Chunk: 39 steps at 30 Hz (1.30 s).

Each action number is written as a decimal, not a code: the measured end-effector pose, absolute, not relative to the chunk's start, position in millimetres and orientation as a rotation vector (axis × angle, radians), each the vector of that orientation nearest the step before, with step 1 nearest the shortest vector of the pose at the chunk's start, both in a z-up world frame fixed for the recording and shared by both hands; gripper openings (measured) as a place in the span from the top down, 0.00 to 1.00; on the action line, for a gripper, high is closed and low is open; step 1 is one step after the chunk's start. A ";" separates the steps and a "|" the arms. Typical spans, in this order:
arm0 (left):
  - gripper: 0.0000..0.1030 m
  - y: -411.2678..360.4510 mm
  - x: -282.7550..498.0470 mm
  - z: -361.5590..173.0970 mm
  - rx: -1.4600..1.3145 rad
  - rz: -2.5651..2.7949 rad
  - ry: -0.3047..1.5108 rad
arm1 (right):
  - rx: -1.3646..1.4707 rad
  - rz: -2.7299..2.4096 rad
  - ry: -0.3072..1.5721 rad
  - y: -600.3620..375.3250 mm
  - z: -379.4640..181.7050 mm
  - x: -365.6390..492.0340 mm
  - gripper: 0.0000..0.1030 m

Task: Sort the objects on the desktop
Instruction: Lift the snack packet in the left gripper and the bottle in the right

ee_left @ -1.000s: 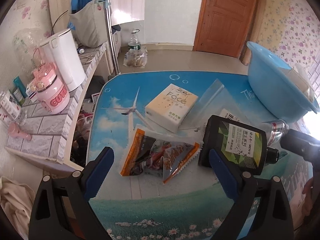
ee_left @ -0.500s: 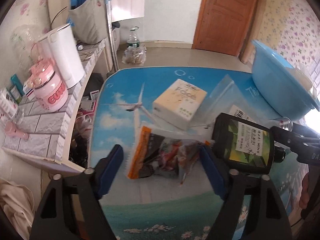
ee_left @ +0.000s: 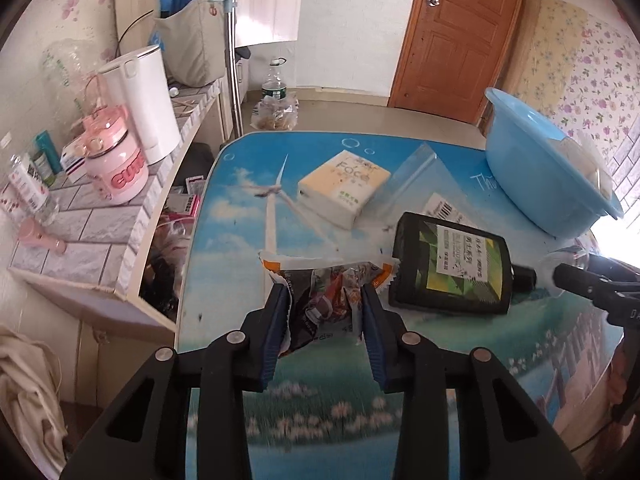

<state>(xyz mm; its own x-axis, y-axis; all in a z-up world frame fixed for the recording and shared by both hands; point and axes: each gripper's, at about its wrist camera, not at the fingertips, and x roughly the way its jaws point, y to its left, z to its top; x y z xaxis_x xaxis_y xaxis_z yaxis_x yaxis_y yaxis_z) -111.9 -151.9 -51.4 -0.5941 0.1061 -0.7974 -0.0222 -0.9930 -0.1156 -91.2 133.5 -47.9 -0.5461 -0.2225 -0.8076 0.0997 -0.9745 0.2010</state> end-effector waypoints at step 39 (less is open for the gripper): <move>0.58 -28.2 -49.5 -52.7 -1.420 2.730 -0.067 | 1.338 -2.640 -0.032 286.0 -27.2 -8.2 0.14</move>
<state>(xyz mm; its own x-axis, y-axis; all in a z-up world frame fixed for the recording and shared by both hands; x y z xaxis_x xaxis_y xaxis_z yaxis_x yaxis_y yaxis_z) -49.5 -28.2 -52.7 -0.5727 0.0760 -0.8163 -0.0358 -0.9971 -0.0677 -8.2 286.0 -27.2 -0.5782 -0.1709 -0.7978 0.1514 -0.9833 0.1010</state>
